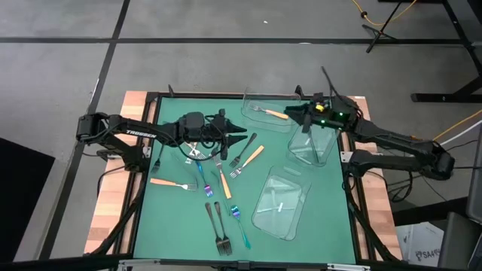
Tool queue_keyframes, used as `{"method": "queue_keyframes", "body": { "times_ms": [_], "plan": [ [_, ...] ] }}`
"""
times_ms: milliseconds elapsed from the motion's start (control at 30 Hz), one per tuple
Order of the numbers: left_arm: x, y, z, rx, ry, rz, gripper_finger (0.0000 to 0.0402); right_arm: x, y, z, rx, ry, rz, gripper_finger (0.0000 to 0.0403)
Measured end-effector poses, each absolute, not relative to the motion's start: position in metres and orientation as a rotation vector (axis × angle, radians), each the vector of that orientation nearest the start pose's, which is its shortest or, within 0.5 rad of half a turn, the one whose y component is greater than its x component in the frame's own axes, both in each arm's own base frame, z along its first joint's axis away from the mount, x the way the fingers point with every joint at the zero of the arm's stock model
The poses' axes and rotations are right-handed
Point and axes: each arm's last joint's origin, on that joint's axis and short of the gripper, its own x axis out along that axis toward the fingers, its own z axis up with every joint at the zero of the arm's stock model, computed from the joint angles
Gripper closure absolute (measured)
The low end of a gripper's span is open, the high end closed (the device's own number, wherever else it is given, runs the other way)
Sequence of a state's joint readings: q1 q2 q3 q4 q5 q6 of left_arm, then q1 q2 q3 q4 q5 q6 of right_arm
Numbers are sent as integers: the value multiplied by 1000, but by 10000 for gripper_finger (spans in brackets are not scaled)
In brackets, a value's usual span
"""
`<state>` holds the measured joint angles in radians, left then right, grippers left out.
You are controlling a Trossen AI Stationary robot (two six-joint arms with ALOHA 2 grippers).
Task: Sort silverware by color (type)
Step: Put the orange fork into the top transparent bin
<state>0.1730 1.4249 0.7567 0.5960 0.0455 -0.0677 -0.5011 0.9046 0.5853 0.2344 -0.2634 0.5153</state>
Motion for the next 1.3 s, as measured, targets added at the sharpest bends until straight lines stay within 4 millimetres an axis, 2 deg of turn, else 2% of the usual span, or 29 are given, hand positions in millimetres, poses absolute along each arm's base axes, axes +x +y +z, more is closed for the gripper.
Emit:
{"method": "queue_keyframes", "body": {
  "times_ms": [167, 333, 500, 700, 900, 1100, 1300],
  "plan": [
    [296, 50, 257, -59, 109, 131, 292, 215, -82, 298, 396, 125, -158, 267],
    [278, 47, 269, -29, 173, 133, 292, 246, -79, 301, 293, 300, -107, 267],
    [255, 43, 281, 9, 237, 128, 292, 279, -80, 298, 194, 386, -56, 267],
    [225, 39, 293, 16, 305, 141, 292, 311, -72, 283, 119, 462, 37, 267],
    [199, 35, 299, 24, 361, 154, 292, 331, -60, 257, 32, 535, 125, 267],
    [191, 33, 303, 25, 355, 154, 292, 345, -59, 232, 27, 625, 153, 267],
    [191, 33, 303, 24, 355, 154, 292, 368, -58, 227, -44, 776, 186, 267]
  ]
}}
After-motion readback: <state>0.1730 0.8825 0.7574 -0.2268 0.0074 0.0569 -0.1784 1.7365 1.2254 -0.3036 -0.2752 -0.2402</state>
